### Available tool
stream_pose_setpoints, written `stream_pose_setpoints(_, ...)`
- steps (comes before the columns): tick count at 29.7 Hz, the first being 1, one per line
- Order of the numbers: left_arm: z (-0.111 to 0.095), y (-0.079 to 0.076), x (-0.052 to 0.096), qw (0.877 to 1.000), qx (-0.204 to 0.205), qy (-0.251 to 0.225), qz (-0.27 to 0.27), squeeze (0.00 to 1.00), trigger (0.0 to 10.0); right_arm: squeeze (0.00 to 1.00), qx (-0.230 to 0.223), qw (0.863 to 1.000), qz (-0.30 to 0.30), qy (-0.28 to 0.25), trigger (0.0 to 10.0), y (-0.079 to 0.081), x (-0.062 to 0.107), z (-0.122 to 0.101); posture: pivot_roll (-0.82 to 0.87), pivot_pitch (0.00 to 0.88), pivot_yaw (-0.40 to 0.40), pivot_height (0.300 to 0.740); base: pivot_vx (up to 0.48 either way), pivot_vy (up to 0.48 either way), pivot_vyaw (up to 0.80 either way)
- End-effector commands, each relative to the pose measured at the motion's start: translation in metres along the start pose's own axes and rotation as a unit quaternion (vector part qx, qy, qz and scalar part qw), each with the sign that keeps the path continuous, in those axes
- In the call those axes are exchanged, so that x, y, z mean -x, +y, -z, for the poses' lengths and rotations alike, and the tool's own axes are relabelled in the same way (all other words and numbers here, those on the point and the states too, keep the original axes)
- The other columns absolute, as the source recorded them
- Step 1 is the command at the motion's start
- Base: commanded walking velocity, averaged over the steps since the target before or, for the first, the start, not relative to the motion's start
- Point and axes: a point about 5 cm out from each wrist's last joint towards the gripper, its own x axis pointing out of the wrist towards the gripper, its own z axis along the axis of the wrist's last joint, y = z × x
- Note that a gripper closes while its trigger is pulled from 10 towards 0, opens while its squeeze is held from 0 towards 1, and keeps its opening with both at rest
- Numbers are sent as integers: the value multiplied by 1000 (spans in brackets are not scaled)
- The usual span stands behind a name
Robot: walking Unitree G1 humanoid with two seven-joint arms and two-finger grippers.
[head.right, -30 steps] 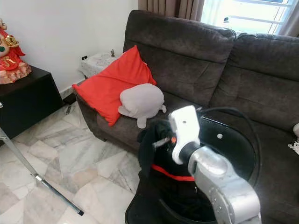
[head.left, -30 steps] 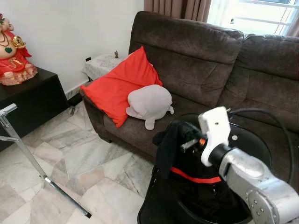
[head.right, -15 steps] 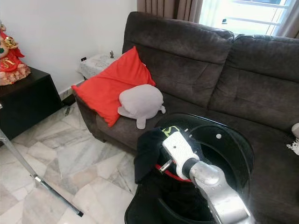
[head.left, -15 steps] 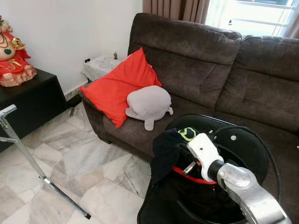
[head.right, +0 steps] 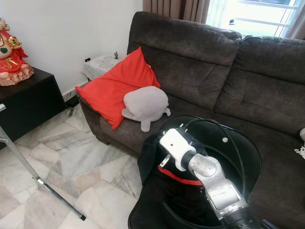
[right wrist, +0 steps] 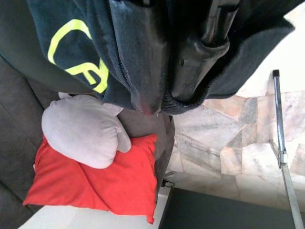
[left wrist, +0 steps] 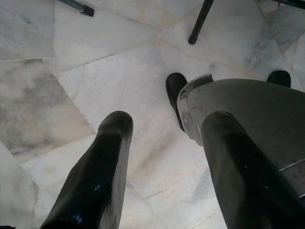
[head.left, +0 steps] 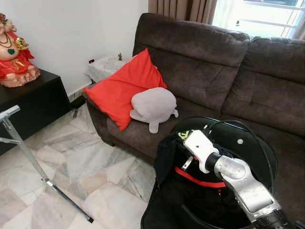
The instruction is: Hang hanger
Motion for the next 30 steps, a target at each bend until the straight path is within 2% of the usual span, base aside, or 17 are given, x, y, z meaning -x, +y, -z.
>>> stream_pose_setpoints(1,5,1,1,1000,-2,10,-1,0,10000,0,6,1000,-6,-3,10000,0,-5,-2,80,0,3,740,0,0,0)
stream_pose_setpoints(2,5,1,1,1000,-3,11,-1,0,10000,78,11,1000,-14,1,10000,2,-5,0,79,0,6,740,0,0,0)
stream_pose_setpoints(3,5,1,1,1000,-3,11,-1,0,10000,78,15,1000,-20,4,10000,4,-6,2,79,0,6,740,0,0,0)
stream_pose_setpoints(4,5,1,1,1000,-3,12,-1,0,10000,584,21,999,-27,9,10000,6,-6,3,80,0,6,740,0,0,0)
stream_pose_setpoints(5,6,1,1,1000,-3,12,-1,0,10000,1000,27,999,-34,10,10000,8,-5,4,81,0,6,740,0,0,0)
stream_pose_setpoints(11,6,1,1,1000,-4,12,-1,0,10000,1000,55,998,-28,-14,10000,4,-2,-1,81,0,5,740,0,0,0)
stream_pose_setpoints(15,6,1,1,1000,-5,13,1,0,10000,1000,67,997,-6,-43,10000,1,14,-14,71,0,3,740,0,0,0)
stream_pose_setpoints(21,6,0,1,1000,-6,13,3,0,10000,1000,61,996,-3,-64,10000,5,30,-21,58,0,1,740,0,0,0)
stream_pose_setpoints(26,6,0,1,1000,-9,13,5,0,10000,996,50,996,-37,-67,10000,17,43,-20,49,0,1,740,0,0,0)
stream_pose_setpoints(27,6,-1,1,1000,-9,13,5,0,10000,816,55,996,-38,-63,10000,17,47,-18,48,0,-2,740,0,0,0)
stream_pose_setpoints(29,6,-1,1,1000,-9,13,5,0,10000,816,62,996,-34,-58,10000,16,50,-16,48,0,-2,740,0,0,0)
stream_pose_setpoints(30,6,-1,1,1000,-9,13,5,0,10000,0,48,998,36,-18,10000,4,58,-6,49,0,-5,740,0,0,0)
